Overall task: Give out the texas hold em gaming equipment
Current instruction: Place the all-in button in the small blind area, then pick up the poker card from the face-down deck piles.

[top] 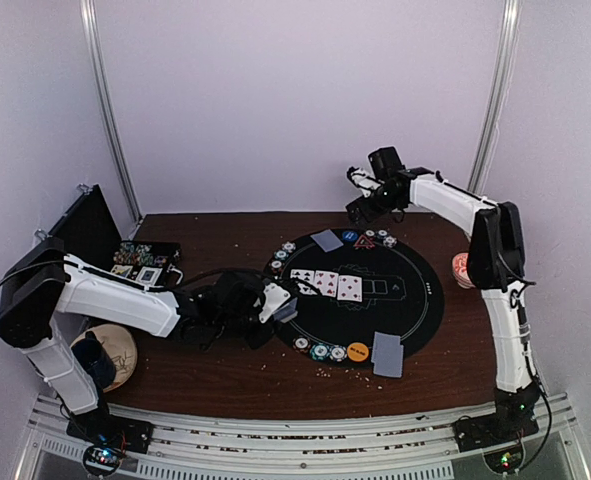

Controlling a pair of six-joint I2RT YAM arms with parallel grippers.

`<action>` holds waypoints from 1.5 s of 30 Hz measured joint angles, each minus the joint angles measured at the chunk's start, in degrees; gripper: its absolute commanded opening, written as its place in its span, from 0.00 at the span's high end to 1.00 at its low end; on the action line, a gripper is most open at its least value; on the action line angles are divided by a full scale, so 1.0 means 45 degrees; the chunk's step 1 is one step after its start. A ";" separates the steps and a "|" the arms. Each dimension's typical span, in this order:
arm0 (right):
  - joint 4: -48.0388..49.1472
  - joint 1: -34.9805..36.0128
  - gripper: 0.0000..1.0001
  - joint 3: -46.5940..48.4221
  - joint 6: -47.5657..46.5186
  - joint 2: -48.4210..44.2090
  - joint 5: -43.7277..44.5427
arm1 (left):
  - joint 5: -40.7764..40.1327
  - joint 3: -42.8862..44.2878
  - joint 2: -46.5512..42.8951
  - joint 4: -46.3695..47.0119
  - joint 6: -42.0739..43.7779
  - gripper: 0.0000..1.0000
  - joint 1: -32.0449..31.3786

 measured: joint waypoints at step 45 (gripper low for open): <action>0.0311 0.3599 0.14 -0.6373 0.1957 -0.2467 -1.2458 | 0.0423 -0.0199 -0.0316 0.0529 0.0223 0.77 -0.0214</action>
